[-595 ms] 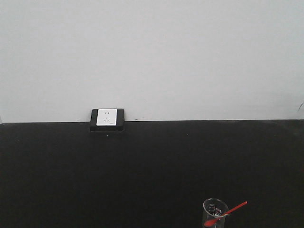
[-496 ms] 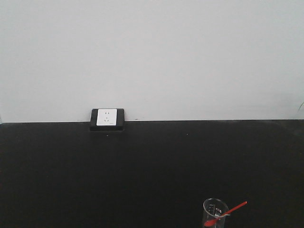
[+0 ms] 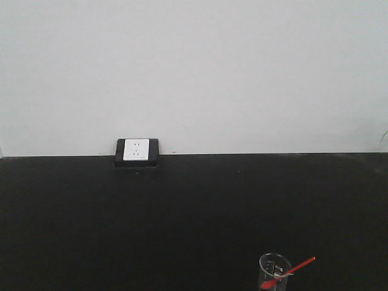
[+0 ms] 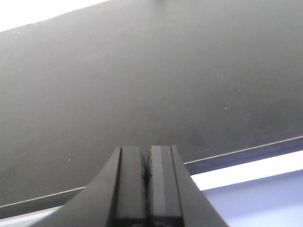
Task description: Grab beaker from right and move to left
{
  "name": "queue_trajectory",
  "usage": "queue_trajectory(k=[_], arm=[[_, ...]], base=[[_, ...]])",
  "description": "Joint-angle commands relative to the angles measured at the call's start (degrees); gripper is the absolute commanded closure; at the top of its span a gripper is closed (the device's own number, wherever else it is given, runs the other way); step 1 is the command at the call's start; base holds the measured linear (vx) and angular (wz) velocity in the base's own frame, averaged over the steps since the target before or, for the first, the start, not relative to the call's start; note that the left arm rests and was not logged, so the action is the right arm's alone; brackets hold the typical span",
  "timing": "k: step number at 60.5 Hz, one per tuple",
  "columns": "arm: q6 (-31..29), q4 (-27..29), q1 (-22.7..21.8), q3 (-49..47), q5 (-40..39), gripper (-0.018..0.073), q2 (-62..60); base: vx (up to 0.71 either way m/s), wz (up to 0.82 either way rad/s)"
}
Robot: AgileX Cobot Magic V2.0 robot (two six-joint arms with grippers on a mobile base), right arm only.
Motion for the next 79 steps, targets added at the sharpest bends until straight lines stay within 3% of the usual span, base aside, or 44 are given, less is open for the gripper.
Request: queue_trajectory(k=[1, 9, 17, 27, 38, 39, 79], arm=[[-0.19, 0.0, -0.13, 0.22, -9.95, 0.0563, -0.81], [-0.6, -0.05, -0.13, -2.16, -15.31, 0.0563, -0.81], [-0.42, 0.06, -0.13, -9.62, -11.32, 0.0563, 1.26], [-0.41, 0.18, -0.13, -24.69, -3.4, 0.0563, 13.87], [-0.41, 0.18, -0.13, -35.17, -3.7, 0.0563, 27.85], [-0.41, 0.18, -0.13, -39.19, -4.92, 0.0563, 34.59], [-0.41, 0.15, -0.13, -38.83, -4.33, 0.053, 37.88]], base=[[0.0, 0.0], [0.0, 0.0], [0.0, 0.0], [0.0, 0.0], [0.0, 0.0], [0.0, 0.0], [0.0, 0.0]])
